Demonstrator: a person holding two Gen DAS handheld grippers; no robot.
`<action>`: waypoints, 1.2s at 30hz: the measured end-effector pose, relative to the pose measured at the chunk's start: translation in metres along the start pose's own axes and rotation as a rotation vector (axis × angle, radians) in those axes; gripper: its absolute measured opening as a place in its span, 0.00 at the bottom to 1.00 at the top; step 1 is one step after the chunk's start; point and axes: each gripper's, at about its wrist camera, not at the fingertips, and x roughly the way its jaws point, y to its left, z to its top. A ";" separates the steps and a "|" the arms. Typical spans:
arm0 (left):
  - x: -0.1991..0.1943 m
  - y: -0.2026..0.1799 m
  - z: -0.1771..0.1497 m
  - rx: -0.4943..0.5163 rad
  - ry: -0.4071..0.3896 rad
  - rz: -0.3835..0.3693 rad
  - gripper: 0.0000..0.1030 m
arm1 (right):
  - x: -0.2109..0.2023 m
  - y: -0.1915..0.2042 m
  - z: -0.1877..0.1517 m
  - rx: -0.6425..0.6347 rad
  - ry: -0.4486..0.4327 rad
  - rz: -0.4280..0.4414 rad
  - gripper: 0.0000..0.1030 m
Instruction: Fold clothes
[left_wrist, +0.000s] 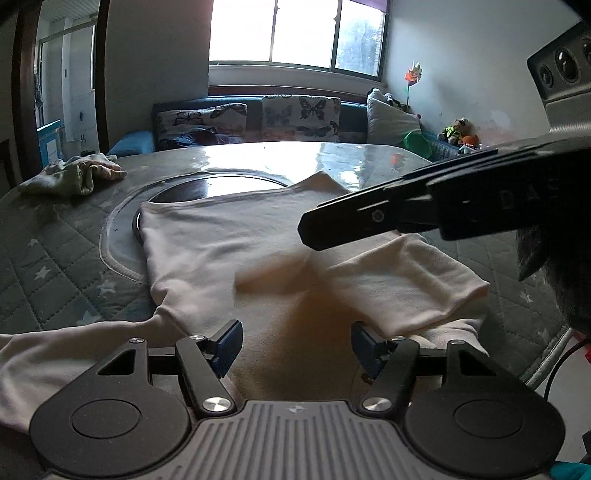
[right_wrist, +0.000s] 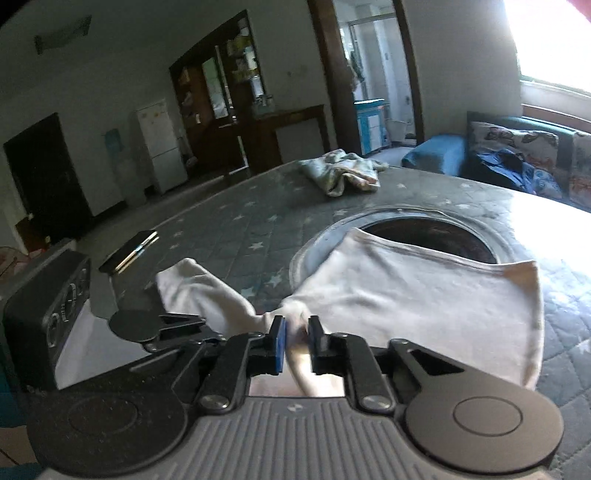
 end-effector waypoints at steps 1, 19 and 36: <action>0.001 0.000 0.000 0.000 0.001 0.000 0.66 | -0.001 0.000 0.000 -0.004 0.000 0.004 0.15; -0.012 0.009 0.019 -0.024 -0.038 0.008 0.65 | -0.046 -0.087 -0.053 0.047 0.148 -0.296 0.15; 0.023 0.006 0.017 -0.004 0.029 0.017 0.51 | -0.024 -0.092 -0.056 -0.031 0.085 -0.323 0.15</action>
